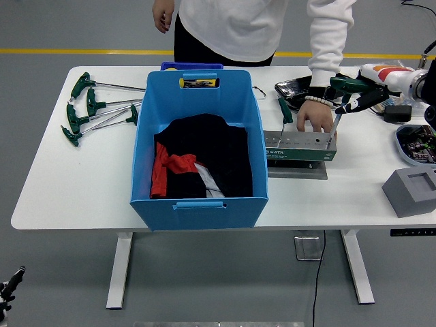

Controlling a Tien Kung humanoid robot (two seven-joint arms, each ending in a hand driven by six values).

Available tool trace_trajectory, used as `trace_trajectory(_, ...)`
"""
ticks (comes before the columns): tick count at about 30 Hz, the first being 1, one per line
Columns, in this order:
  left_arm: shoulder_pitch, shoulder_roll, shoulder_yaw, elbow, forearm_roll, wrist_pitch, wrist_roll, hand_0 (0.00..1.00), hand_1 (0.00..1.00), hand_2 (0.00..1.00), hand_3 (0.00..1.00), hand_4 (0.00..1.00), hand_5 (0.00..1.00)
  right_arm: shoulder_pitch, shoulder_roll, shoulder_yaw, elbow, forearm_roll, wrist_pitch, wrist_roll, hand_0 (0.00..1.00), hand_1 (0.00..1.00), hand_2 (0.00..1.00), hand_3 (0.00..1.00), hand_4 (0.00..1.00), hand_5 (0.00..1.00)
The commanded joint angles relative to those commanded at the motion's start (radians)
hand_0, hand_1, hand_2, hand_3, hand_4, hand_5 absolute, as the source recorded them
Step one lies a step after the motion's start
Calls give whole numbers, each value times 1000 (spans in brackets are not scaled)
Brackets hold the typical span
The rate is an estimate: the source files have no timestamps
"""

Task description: Lift tool from toolbox,place it in box,lift tool from toolbox,place it in box

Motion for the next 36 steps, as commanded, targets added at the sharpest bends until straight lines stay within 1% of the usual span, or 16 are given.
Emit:
trace_trajectory(1, 1, 0, -1, 0, 0, 0, 0, 883, 900, 903, 750, 703, 775, -1, -1, -1, 1, 5, 0, 0, 110, 57, 88, 49, 998, 626)
trace_trajectory(2, 1, -1, -1, 0, 0, 0, 0, 883, 900, 902, 750, 703, 775, -1, -1, -2, 2, 9, 1, -1, 90, 37, 73, 26, 998, 644)
trace_trajectory(13, 11, -3, -9, 0, 5, 1, 1, 883, 901, 902, 749, 703, 776, -2, -8, -1, 17, 44, -1, -1, 87, 26, 51, 11, 998, 663)
trace_trajectory(14, 11, -4, -9, 0, 5, 1, 1, 883, 900, 902, 751, 703, 775, -2, -8, -1, 19, 48, -3, -1, 81, 15, 41, 2, 998, 783)
trace_trajectory(19, 17, -6, -17, 0, 12, 1, 3, 883, 900, 902, 751, 703, 775, -4, -12, -2, 30, 92, -18, -3, 81, 15, 41, 2, 998, 783)
trace_trajectory(20, 18, -6, -18, 0, 14, 1, 3, 883, 900, 903, 751, 703, 774, -4, -13, -3, 32, 99, -20, -4, 74, 7, 34, 2, 998, 903)
trace_trajectory(25, 23, -9, -21, 0, 17, 1, 4, 883, 900, 903, 751, 703, 774, -7, -16, -3, 42, 132, -27, -5, 74, 7, 34, 2, 998, 903)
trace_trajectory(26, 25, -9, -22, 0, 17, 1, 5, 883, 900, 902, 749, 703, 773, -8, -17, -3, 43, 134, -27, -4, 71, 2, 30, 2, 998, 948)
trace_trajectory(36, 42, -11, -34, 0, 31, 3, 10, 883, 901, 903, 748, 703, 773, -13, -25, -1, 67, 139, -40, 1, 68, 2, 31, 2, 998, 940)
